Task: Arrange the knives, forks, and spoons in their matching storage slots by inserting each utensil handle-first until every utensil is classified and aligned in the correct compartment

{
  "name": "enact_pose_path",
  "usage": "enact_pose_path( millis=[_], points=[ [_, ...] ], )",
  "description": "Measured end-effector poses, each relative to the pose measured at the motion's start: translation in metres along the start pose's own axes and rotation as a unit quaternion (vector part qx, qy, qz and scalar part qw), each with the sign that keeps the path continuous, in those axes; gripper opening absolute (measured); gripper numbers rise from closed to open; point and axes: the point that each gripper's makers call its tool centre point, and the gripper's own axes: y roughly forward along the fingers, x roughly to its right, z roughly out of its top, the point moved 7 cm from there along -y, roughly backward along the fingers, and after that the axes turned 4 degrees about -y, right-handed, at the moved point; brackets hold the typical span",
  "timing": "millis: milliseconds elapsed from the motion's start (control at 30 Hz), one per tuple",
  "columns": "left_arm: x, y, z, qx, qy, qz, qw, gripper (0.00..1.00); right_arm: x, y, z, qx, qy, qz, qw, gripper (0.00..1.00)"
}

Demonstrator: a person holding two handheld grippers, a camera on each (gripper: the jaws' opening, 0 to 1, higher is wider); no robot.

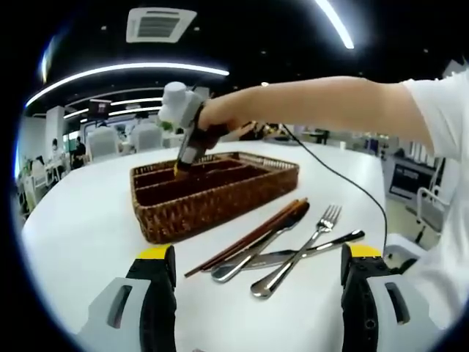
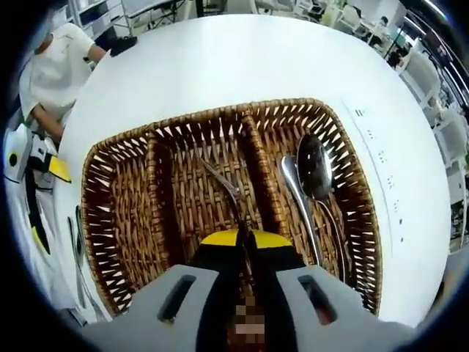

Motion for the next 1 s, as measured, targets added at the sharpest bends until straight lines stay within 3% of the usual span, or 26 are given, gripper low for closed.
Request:
enact_pose_path(
  millis=[267,400,500,533,567,633,667,733,767,800,833,867,933,1000],
  points=[
    [0.001,-0.002,-0.001,0.001,0.0,0.0,1.0,0.94,-0.003,-0.004,0.0,-0.005,0.028,0.002,0.9996,0.03],
    [0.001,-0.002,-0.001,0.001,0.0,0.001,1.0,0.94,0.004,-0.01,0.0,-0.008,0.078,0.012,0.9969,0.03],
    [0.002,-0.002,0.0,0.002,0.001,0.0,1.0,0.94,0.002,-0.013,-0.002,-0.014,0.147,0.035,0.9883,0.04],
    [0.002,-0.002,0.0,0.002,0.001,0.0,1.0,0.94,0.006,-0.013,-0.002,-0.012,0.143,0.036,0.989,0.04],
    [0.003,-0.002,-0.001,0.002,0.001,0.0,1.0,0.94,0.006,-0.012,-0.006,-0.03,0.173,0.047,0.9834,0.04],
    [0.003,-0.002,-0.001,0.002,0.001,0.0,1.0,0.94,0.009,-0.011,-0.006,-0.02,0.196,0.055,0.9788,0.02],
    [0.003,-0.002,-0.001,0.003,0.0,0.0,1.0,0.94,0.005,-0.005,0.001,0.008,0.237,0.092,0.9672,0.02],
    [0.003,-0.003,-0.002,0.002,0.0,0.0,1.0,0.94,0.025,-0.004,-0.007,-0.006,0.202,0.048,0.9782,0.02],
    [0.003,-0.003,-0.002,0.002,0.0,0.0,1.0,0.94,0.018,-0.007,-0.008,-0.012,0.21,0.052,0.9762,0.02],
    [0.003,-0.003,-0.002,0.002,0.0,0.0,1.0,0.94,0.021,-0.008,-0.008,-0.014,0.187,0.038,0.9816,0.02],
    [0.002,-0.003,-0.002,0.003,0.0,0.001,1.0,0.94,0.012,-0.006,-0.006,-0.003,0.174,0.055,0.9832,0.02],
    [0.002,-0.003,-0.002,0.003,-0.001,0.001,1.0,0.94,0.012,-0.007,-0.007,-0.005,0.175,0.049,0.9833,0.02],
    [0.002,-0.003,-0.003,0.001,0.0,0.001,1.0,0.94,0.01,-0.006,-0.005,-0.002,0.121,0.044,0.9916,0.02],
    [0.003,-0.002,-0.003,0.002,0.0,0.0,1.0,0.94,0.008,-0.005,-0.004,-0.005,0.116,0.058,0.9915,0.02]
  ],
)
